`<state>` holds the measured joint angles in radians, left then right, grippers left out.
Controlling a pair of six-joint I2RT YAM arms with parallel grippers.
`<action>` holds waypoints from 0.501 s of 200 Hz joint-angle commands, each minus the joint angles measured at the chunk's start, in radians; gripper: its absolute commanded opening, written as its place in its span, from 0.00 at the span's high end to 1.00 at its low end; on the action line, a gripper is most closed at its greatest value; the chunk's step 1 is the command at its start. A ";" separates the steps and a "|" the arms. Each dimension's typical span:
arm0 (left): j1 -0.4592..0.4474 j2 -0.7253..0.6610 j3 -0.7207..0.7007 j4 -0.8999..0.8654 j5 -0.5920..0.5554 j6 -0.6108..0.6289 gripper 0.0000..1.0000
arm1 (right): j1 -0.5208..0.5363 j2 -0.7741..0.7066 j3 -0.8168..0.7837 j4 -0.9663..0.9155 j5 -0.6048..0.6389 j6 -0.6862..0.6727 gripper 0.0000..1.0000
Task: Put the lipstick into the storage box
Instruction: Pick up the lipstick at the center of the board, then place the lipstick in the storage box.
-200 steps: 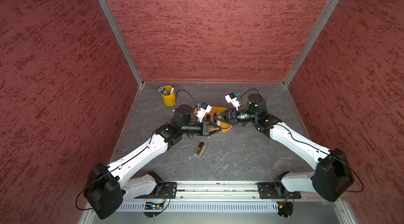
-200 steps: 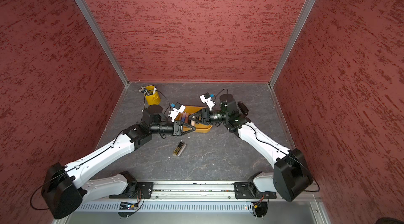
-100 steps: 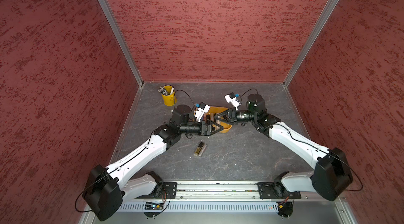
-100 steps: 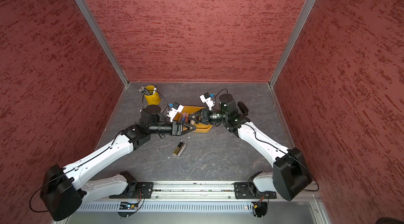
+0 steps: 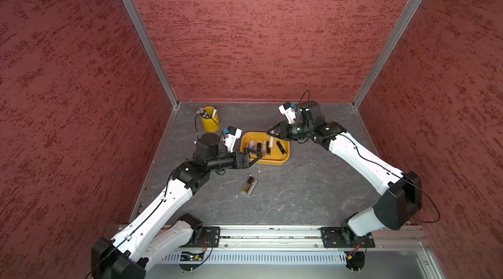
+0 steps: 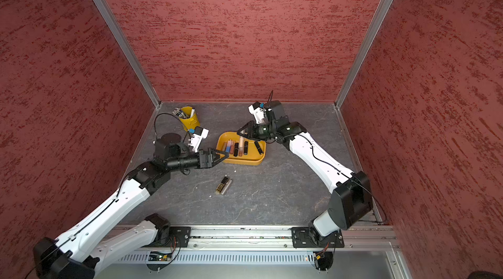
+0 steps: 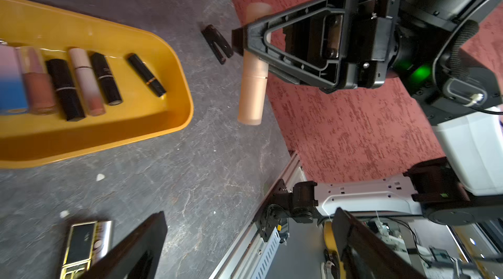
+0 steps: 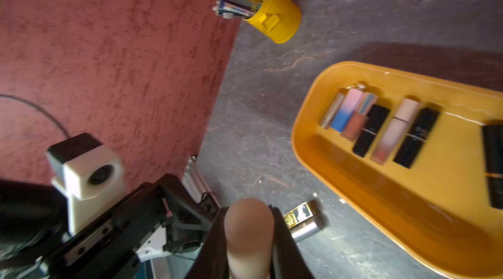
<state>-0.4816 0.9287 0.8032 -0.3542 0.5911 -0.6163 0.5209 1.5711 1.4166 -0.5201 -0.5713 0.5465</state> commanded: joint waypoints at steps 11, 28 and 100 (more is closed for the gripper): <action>0.024 -0.028 0.004 -0.212 -0.158 0.068 0.00 | 0.003 0.095 0.102 -0.187 0.198 -0.096 0.84; 0.039 -0.029 -0.003 -0.260 -0.178 0.079 0.00 | 0.003 0.146 0.138 -0.210 0.226 -0.102 0.84; 0.041 -0.025 -0.054 -0.260 -0.169 0.100 0.00 | 0.003 0.316 0.172 -0.204 0.289 -0.135 0.83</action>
<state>-0.4435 0.9096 0.7639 -0.5926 0.4362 -0.5514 0.5209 1.8458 1.5650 -0.7097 -0.3233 0.4393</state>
